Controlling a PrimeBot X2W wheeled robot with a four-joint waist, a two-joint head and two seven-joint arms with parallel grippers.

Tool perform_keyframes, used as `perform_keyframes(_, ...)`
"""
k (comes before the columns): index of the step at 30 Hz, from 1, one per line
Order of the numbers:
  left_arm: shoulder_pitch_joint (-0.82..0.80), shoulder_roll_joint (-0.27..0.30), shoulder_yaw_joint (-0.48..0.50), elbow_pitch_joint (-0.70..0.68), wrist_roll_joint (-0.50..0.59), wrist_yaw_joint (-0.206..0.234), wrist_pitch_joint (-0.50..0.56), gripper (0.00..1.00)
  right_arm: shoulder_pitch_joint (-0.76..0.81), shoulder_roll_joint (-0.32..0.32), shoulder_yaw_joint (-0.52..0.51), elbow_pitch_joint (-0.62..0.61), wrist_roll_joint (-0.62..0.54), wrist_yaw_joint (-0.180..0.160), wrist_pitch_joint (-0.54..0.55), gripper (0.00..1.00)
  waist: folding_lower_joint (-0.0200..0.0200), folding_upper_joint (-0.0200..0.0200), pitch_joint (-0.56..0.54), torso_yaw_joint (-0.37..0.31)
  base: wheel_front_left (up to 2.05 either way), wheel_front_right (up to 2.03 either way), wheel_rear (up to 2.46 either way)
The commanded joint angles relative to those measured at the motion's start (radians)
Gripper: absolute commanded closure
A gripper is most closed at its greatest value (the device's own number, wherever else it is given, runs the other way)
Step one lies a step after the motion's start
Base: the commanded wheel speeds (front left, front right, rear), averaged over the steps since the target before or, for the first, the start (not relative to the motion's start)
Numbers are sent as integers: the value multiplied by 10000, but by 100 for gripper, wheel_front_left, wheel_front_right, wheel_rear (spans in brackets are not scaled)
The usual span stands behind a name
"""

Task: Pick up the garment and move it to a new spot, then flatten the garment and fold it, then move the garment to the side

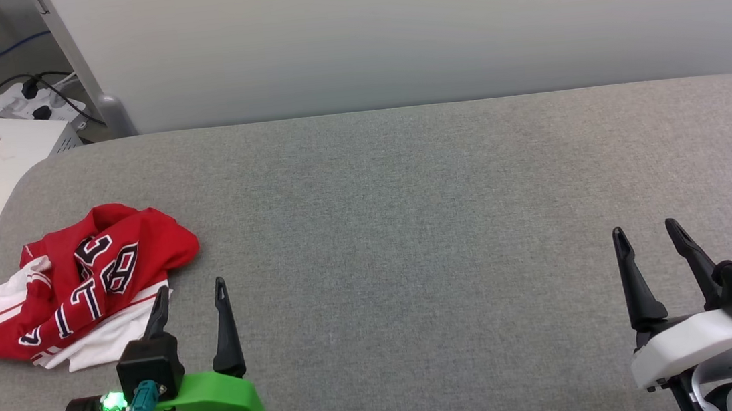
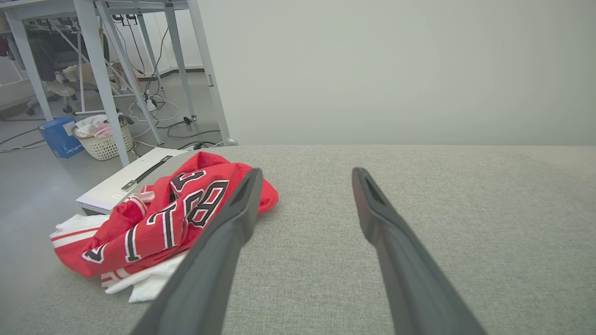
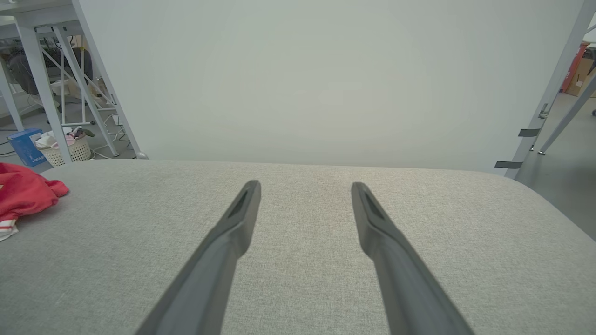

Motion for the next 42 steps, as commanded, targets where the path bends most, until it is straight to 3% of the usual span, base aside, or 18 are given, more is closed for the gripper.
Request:
perform_keyframes(1,-91,-17,-13,-41,-99,53,-120,0,102,-1,-47,-86,160,-4,-119,0,0,0,1,1,0,0,0)
perform_keyframes(42,-60,-32,-320,79,-309,164,-968,0,386,0,165,-335,86,-7,-957,0,0,0,51,64,0,0,0)
